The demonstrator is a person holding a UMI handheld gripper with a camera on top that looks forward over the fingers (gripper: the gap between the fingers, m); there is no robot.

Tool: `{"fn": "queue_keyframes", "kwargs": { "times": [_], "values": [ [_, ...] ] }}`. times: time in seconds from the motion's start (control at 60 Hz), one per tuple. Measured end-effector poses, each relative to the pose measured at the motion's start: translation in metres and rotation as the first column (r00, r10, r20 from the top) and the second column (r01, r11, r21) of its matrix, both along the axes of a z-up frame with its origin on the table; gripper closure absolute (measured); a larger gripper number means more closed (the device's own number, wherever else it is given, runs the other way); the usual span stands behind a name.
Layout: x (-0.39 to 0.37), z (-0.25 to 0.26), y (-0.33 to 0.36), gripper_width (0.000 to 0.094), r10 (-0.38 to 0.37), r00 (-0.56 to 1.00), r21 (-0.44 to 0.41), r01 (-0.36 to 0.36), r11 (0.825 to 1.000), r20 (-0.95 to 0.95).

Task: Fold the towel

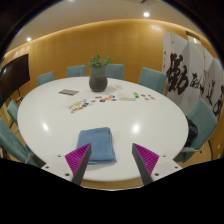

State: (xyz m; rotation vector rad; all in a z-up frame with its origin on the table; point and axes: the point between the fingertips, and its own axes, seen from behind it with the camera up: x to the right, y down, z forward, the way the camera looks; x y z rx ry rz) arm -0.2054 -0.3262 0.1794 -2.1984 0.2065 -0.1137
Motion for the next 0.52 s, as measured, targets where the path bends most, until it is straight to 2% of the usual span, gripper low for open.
{"fn": "queue_keyframes", "kwargs": {
  "times": [0.25,0.517],
  "values": [
    [-0.034,0.046,-0.052,0.0066,0.006,0.999,0.008,-0.006,1.000,0.045],
    [-0.046,0.061,-0.068,0.0065,0.008,0.998,0.009,-0.009,1.000,0.069]
  ]
}}
